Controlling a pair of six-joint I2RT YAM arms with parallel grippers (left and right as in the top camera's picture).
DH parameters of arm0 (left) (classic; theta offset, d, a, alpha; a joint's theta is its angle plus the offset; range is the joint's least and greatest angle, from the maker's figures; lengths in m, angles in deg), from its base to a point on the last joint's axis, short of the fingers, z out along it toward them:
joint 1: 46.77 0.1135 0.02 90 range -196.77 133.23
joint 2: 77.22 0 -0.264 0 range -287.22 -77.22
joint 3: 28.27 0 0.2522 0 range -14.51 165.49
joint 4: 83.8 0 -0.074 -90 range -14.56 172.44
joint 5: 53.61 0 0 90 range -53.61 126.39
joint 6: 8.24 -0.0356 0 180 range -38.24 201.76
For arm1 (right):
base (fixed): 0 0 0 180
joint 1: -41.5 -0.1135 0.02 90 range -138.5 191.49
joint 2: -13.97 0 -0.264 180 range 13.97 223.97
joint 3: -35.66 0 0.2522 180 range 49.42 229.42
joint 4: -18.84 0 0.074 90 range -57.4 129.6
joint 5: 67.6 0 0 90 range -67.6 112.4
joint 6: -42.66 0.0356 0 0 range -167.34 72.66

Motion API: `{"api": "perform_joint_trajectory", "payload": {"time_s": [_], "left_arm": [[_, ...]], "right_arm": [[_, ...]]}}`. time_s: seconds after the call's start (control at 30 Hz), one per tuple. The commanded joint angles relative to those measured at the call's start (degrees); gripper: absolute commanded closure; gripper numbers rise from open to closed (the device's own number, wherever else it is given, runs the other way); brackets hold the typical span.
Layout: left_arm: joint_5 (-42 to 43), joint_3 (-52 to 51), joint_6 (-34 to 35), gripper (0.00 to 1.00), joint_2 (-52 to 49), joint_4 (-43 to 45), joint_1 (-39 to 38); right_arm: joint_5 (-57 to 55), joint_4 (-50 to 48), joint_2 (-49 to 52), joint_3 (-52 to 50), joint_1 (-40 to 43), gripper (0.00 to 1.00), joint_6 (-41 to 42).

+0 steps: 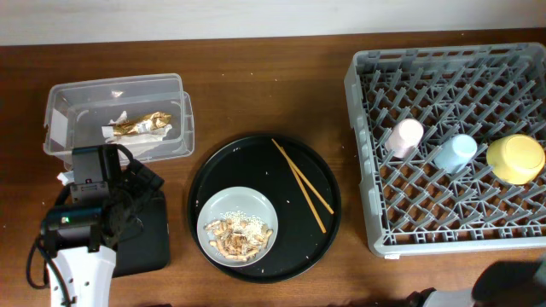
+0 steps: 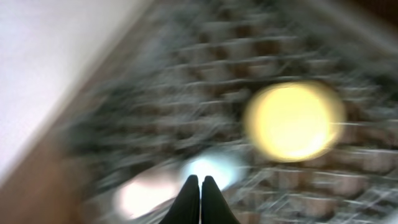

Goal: Sort waste into correct bins and load items into the dishwasher rack
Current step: 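Reach the right gripper to the tray and grasp one chopstick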

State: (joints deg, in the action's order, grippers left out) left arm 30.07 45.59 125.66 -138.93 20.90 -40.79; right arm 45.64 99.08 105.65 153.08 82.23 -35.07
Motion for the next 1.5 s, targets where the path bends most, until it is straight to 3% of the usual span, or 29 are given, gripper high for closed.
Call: {"api": "perform_joint_trajectory", "payload": {"time_s": [0.0,0.1,0.13,0.17,0.23,0.4,0.57,0.67,0.77,0.9,1.13,1.23,1.47], "left_arm": [[-0.81,-0.04,-0.72,0.01,0.35,-0.09,0.31],[-0.81,-0.04,-0.72,0.01,0.35,-0.09,0.31],[-0.81,-0.04,-0.72,0.01,0.35,-0.09,0.31],[-0.81,-0.04,-0.72,0.01,0.35,-0.09,0.31],[-0.81,-0.04,-0.72,0.01,0.35,-0.09,0.31],[-0.81,-0.04,-0.72,0.01,0.35,-0.09,0.31],[-0.81,-0.04,-0.72,0.01,0.35,-0.09,0.31],[-0.81,-0.04,-0.72,0.01,0.35,-0.09,0.31],[-0.81,-0.04,-0.72,0.01,0.35,-0.09,0.31],[-0.81,-0.04,-0.72,0.01,0.35,-0.09,0.31],[-0.81,-0.04,-0.72,0.01,0.35,-0.09,0.31],[-0.81,-0.04,-0.72,0.01,0.35,-0.09,0.31],[-0.81,-0.04,-0.72,0.01,0.35,-0.09,0.31]], "right_arm": [[24.28,5.05,-4.94,0.94,-3.72,0.94,-1.33],[24.13,11.74,-6.67,0.92,-11.91,0.75,-13.53],[24.11,14.14,-6.67,0.92,-15.74,0.43,-19.63],[24.09,16.00,-6.51,0.59,-19.43,0.01,-24.68],[22.49,17.33,-5.97,-0.50,-26.62,0.02,-30.01],[5.64,15.56,-0.72,-2.27,-42.38,0.00,-29.75],[-11.04,14.08,7.48,-2.27,-53.02,0.38,-20.83],[-17.86,12.70,14.53,-2.27,-59.04,0.37,-17.25],[-20.59,12.00,18.86,-2.27,-61.61,0.37,-14.58],[-21.16,11.65,25.35,-2.27,-64.81,0.52,-12.15],[-22.49,10.36,31.39,-2.29,-68.48,0.53,-12.15],[-22.45,9.53,31.82,-2.86,-68.41,0.62,-12.15],[-22.40,5.75,31.82,-9.25,-68.43,0.61,-12.13]]}}
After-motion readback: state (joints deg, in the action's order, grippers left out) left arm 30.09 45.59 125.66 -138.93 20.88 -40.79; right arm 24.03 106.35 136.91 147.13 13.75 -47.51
